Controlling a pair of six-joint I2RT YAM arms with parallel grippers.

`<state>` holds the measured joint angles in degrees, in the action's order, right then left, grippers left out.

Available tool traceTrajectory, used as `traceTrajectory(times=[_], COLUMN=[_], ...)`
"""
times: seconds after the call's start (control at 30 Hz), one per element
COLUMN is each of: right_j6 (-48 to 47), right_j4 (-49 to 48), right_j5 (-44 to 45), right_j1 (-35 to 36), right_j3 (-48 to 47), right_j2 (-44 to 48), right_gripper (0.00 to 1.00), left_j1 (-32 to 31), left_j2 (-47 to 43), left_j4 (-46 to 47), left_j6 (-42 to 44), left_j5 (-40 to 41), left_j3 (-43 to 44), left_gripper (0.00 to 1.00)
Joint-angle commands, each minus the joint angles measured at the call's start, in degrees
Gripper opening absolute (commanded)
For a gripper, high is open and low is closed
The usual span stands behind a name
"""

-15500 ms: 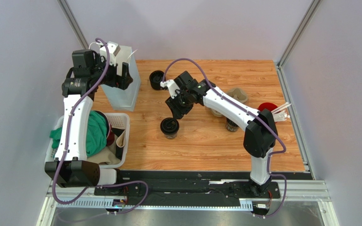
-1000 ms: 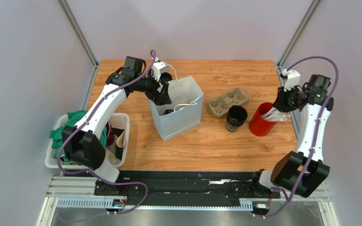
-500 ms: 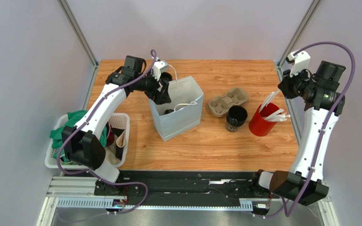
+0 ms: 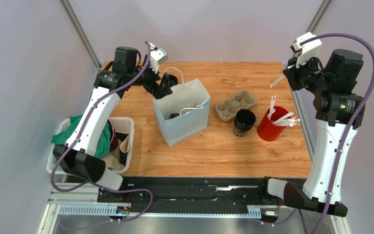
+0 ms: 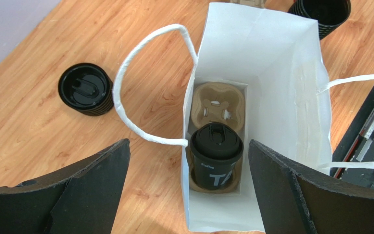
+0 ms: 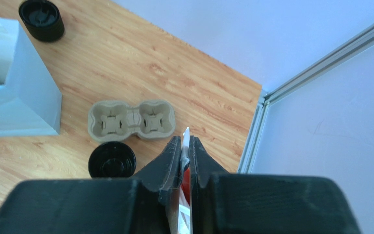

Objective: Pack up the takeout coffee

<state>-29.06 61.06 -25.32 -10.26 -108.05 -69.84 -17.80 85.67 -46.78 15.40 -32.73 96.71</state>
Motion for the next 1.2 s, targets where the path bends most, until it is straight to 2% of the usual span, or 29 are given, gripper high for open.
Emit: traceTrajectory(times=[0.0, 0.23, 0.37, 0.53, 0.7, 0.83, 1.17], right_j6=[5.58, 13.32, 17.54, 21.14, 26.24, 26.51, 24.23], right_j4=[-0.85, -5.85, -9.55, -15.69, -18.95, -19.57, -24.93], right_j5=[1.24, -5.78, -8.95, -8.87, -12.56, -13.0, -8.52], right_j1=[2.17, 7.35, 14.19, 23.6, 27.66, 30.99, 35.66], right_j3=[-5.85, -8.31, -8.14, -6.65, -7.78, -7.27, 4.33], right_j2=[1.2, -0.2, -1.96, -4.51, -9.86, -12.42, -15.14], right_gripper=[0.1, 0.11, 0.11, 0.11, 0.1, 0.1, 0.09], left_j1=[0.57, 3.56, 4.62, 6.73, 8.92, 9.98, 10.07], left_j2=[-2.52, -2.52, -3.05, -3.23, -3.58, -4.28, -4.81], left_j4=[-1.03, -1.47, -1.91, -2.78, -2.26, -1.47, 0.64], left_j6=[-0.19, -3.0, -2.31, -0.99, -1.07, -1.42, -2.92], left_j5=[0.91, 2.41, 2.84, 2.94, 2.5, 1.35, -0.75], left_j3=[3.57, 6.83, 6.65, 6.39, 4.02, 1.82, -0.64], left_gripper=[0.99, 0.99, 0.99, 0.99, 0.99, 0.99, 0.99])
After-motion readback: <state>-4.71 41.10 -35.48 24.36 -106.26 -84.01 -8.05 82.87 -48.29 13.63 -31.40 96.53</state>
